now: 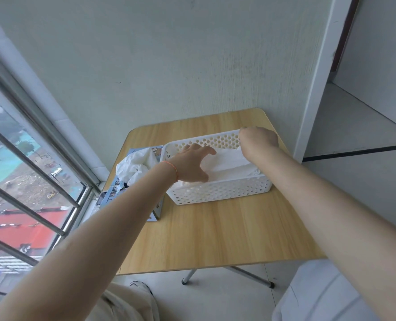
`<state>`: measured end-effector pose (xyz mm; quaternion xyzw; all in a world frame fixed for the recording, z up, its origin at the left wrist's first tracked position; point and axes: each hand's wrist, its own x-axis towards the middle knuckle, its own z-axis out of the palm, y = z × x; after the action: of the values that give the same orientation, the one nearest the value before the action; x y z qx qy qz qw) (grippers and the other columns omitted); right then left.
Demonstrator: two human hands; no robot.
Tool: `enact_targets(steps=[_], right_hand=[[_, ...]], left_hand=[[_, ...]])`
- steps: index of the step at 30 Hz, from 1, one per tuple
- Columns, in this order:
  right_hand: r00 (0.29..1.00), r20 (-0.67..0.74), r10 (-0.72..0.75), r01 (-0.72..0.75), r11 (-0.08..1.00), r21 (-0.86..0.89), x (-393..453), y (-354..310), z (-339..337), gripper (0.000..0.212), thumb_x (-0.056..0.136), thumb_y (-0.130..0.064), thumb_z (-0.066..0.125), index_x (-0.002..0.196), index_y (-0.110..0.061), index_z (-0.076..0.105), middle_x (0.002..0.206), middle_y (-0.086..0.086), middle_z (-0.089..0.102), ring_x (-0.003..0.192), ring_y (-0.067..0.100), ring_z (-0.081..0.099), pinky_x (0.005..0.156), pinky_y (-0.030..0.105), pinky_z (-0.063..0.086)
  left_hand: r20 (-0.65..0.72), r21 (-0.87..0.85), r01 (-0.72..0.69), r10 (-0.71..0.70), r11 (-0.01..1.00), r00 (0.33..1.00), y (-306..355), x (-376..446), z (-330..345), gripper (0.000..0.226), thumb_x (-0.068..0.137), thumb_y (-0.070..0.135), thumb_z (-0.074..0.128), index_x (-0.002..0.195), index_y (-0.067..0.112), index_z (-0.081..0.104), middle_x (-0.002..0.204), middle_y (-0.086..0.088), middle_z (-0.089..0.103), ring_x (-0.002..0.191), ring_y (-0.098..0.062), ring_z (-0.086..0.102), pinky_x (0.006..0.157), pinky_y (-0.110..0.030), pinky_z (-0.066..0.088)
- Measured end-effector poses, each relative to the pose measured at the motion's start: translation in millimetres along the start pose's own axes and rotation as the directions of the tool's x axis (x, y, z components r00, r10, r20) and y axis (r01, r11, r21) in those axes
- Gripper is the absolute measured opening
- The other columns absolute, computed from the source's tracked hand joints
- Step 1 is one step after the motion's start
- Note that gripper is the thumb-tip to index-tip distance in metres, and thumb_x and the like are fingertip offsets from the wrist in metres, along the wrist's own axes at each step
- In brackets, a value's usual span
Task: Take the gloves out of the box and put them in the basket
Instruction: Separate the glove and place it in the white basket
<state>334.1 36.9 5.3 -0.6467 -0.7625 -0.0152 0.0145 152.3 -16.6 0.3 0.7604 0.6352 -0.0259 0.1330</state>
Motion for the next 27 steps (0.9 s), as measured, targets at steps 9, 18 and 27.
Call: enact_targets(steps=[9, 18, 27], right_hand=[[0.996, -0.047, -0.073, 0.067, 0.992, -0.104, -3.0, 1.2, 9.8, 0.060, 0.083, 0.005, 0.054, 0.140, -0.006, 0.039, 0.107, 0.005, 0.065, 0.085, 0.024, 0.060, 0.047, 0.026, 0.025], [0.975, -0.193, -0.113, 0.093, 0.990, -0.107, -10.0, -1.2, 6.9, 0.044, 0.085, 0.002, 0.054, 0.126, -0.002, 0.040, 0.118, 0.016, 0.048, 0.085, 0.025, 0.061, 0.051, 0.030, 0.033], [0.893, 0.400, -0.208, 0.184, 0.978, 0.098, -12.5, -12.9, -8.1, 0.101, 0.072, -0.069, 0.067, 0.149, -0.019, 0.025, 0.144, 0.005, 0.042, 0.123, 0.027, 0.048, 0.094, 0.039, 0.047]], left_hand=[[0.176, 0.056, 0.071, -0.080, 0.996, 0.981, -3.9, -9.4, -36.5, 0.068, 0.090, 0.003, 0.045, 0.150, 0.032, 0.031, 0.152, -0.004, 0.033, 0.131, -0.022, 0.042, 0.086, -0.029, 0.042], [-0.213, -0.126, 0.021, -0.047, 0.992, 0.976, -0.7, 1.4, -1.1, 0.035, 0.093, 0.049, 0.057, 0.124, 0.032, 0.061, 0.128, 0.002, 0.052, 0.122, -0.018, 0.049, 0.102, -0.031, 0.035], [0.282, -0.004, 0.157, -0.150, 0.988, 0.948, -12.2, 1.4, -26.7, 0.100, 0.069, 0.055, 0.080, 0.149, 0.042, 0.022, 0.092, -0.002, 0.064, 0.069, -0.015, 0.065, 0.057, -0.023, 0.050]])
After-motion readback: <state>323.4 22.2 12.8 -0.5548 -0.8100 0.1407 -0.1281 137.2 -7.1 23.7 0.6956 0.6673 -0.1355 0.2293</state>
